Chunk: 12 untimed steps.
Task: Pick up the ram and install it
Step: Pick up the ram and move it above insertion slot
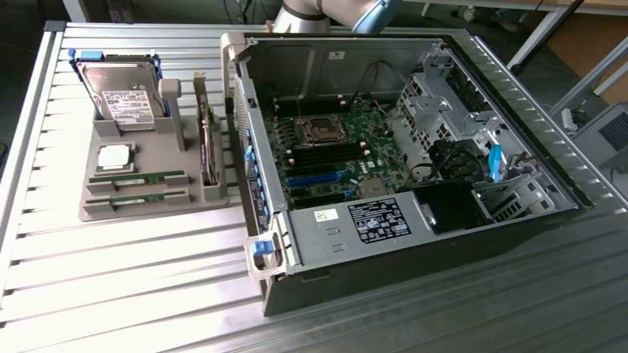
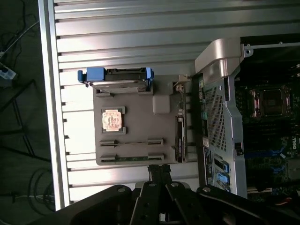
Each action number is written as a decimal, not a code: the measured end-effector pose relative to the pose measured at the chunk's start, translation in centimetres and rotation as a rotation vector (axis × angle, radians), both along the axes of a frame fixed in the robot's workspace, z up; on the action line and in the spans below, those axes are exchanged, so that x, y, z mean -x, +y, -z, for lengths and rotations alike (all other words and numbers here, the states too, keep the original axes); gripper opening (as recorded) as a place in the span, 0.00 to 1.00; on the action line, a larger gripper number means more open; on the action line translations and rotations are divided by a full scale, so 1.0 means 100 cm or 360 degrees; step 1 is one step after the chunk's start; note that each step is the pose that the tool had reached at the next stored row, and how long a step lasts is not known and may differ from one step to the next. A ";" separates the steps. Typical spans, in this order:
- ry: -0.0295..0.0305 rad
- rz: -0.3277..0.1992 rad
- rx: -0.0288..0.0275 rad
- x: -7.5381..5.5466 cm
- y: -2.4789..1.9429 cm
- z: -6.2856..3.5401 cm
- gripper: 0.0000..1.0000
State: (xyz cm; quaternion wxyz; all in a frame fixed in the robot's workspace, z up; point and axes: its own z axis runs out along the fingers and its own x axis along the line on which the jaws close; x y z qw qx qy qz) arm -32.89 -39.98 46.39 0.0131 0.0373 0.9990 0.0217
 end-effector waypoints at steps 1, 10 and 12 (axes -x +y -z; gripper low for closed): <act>0.00001 -0.0009 -0.00001 0.000 0.0000 0.0000 0.09; 0.00003 -0.0234 0.00091 0.000 0.0000 0.0000 0.09; 0.00004 -0.0254 0.00109 0.000 0.0000 0.0000 0.09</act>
